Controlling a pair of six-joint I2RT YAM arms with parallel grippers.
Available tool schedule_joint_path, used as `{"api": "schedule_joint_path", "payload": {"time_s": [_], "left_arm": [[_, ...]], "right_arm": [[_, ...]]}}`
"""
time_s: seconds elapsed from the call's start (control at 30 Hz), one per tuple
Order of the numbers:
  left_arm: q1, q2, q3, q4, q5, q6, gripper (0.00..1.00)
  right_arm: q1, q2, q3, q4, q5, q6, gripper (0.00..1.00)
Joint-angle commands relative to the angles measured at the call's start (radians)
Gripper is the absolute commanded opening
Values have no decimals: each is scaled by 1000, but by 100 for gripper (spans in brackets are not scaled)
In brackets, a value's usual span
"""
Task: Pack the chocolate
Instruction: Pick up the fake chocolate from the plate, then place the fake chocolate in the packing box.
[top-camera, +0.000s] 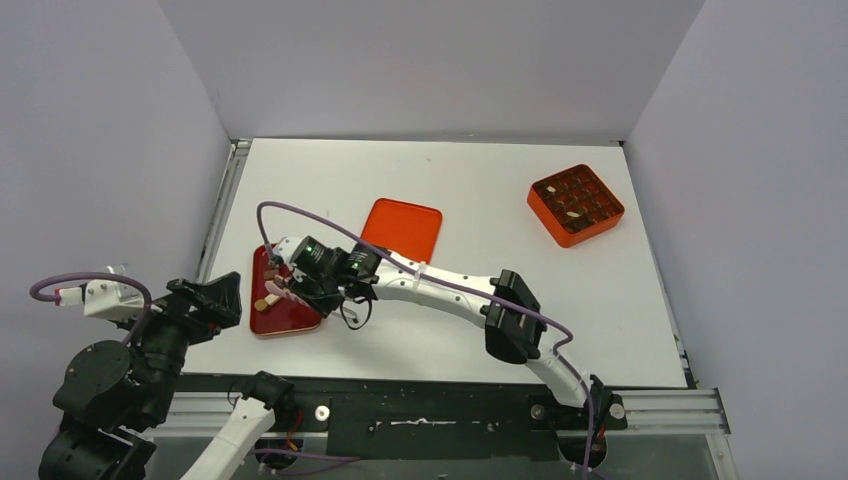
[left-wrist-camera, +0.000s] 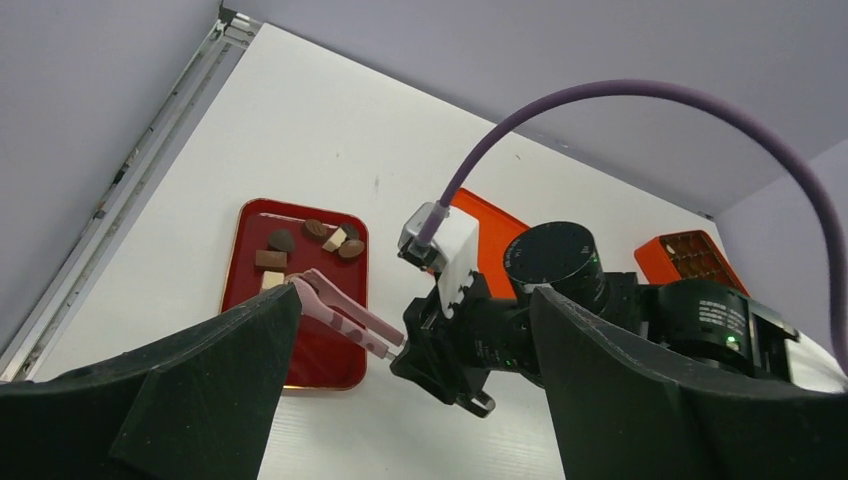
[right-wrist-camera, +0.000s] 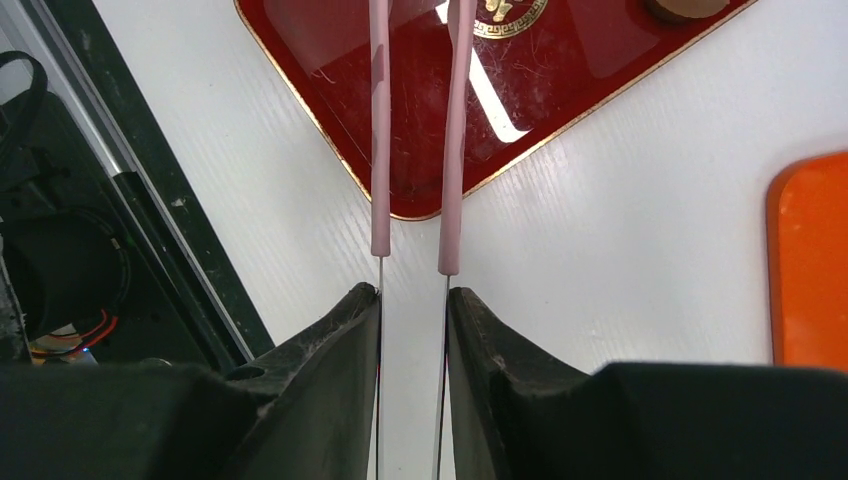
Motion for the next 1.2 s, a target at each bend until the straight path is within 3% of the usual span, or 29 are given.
{"api": "schedule_joint_path", "payload": {"time_s": [0.0,0.37,0.63,0.93,1.17], "left_arm": [[-3,9,-33,51,13,7,83],[-1,-5,-241,92,69,31,84],[-1,16,-433,144,197,34,84],[-2,150,-570,224,382,120,85],[-1,152,-609,241,389,142,85]], "right_arm": [[-21,-135,-34,52,5,29,27],[-136,-358,-232,8,82,35,27],[-289,-517,-334,-140,225,21,27],[-625,-638,-380,-258,256,-7,28],[-896,-615,-336,-269,237,-23,29]]}}
